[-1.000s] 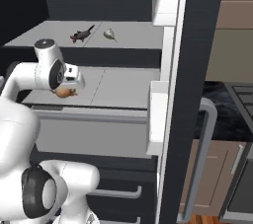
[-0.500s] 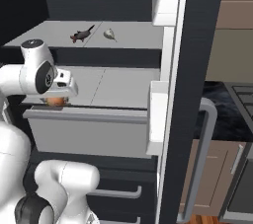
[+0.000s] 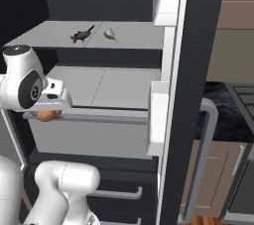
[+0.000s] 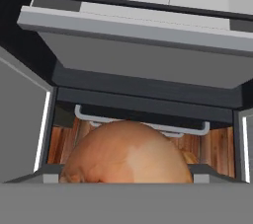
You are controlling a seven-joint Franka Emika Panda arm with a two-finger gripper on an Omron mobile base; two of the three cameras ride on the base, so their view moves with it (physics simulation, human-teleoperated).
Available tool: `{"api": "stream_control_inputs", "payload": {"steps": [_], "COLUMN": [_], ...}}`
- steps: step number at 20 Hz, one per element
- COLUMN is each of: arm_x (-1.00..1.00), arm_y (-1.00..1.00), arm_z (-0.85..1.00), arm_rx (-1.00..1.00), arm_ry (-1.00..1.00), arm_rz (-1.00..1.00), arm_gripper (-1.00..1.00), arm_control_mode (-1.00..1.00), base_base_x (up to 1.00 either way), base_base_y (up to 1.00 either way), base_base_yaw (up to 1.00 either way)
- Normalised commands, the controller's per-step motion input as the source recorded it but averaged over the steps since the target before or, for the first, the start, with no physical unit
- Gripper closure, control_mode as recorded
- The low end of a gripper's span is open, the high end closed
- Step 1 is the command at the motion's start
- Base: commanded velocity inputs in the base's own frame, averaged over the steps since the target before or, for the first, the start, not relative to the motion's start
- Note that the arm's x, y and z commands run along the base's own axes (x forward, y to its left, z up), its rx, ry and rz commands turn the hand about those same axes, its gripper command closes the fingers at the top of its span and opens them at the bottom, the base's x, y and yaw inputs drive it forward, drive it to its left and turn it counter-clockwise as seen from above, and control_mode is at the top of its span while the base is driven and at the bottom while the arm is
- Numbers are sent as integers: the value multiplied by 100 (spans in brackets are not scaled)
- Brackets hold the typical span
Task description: Gather the onion and garlic from the fridge and place them on a tray on the dining counter. Then gather the fishs from the fridge and place them on the other tray.
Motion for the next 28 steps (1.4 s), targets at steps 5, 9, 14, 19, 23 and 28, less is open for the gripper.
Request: {"api": "stream_control_inputs", "payload": {"steps": [5, 9, 14, 19, 23, 28], "arm_x": [-89, -81, -42, 0, -12, 0], "arm_y": [-21, -27, -19, 0, 0, 0], "arm_z": [13, 13, 2, 0, -2, 0], "arm_rx": [0, -1, 0, 0, 0, 0], "arm_ry": [0, 0, 0, 0, 0, 0], "arm_rz": [0, 0, -1, 0, -1, 0], "arm_gripper": [100, 100, 100, 100, 100, 100], "arm_control_mode": [-100, -100, -100, -100, 100, 100], "base_base_x": [0, 0, 0, 0, -16, -86], "base_base_y": [0, 0, 0, 0, -1, -1], "base_base_yaw": [0, 0, 0, 0, -3, -17]}}
